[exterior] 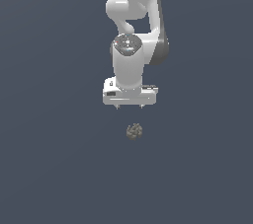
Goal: Pick up the object and move it to a goal position.
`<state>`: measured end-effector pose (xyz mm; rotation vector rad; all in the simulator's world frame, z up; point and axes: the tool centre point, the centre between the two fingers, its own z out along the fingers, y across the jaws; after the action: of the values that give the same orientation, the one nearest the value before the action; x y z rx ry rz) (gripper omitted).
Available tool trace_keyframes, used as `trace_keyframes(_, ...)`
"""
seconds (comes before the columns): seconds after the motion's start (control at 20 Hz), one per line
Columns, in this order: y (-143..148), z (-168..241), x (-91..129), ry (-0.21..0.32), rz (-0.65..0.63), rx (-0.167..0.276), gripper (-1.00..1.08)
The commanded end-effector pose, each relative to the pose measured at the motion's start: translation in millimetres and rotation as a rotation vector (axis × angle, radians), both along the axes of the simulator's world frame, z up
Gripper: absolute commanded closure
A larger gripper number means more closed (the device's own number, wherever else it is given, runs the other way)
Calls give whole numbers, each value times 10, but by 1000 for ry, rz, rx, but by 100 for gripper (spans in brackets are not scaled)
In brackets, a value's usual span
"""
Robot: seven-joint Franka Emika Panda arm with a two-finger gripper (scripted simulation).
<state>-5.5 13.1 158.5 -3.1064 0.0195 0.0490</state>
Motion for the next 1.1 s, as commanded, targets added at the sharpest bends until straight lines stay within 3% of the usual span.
trace_keyframes(0.0, 0, 0, 0, 0, 0, 0, -92)
trace_keyframes(0.45, 220, -11, 15, -10, 24, -12, -92)
trace_keyframes(1.05, 222, -22, 28, -10, 1, -12, -92)
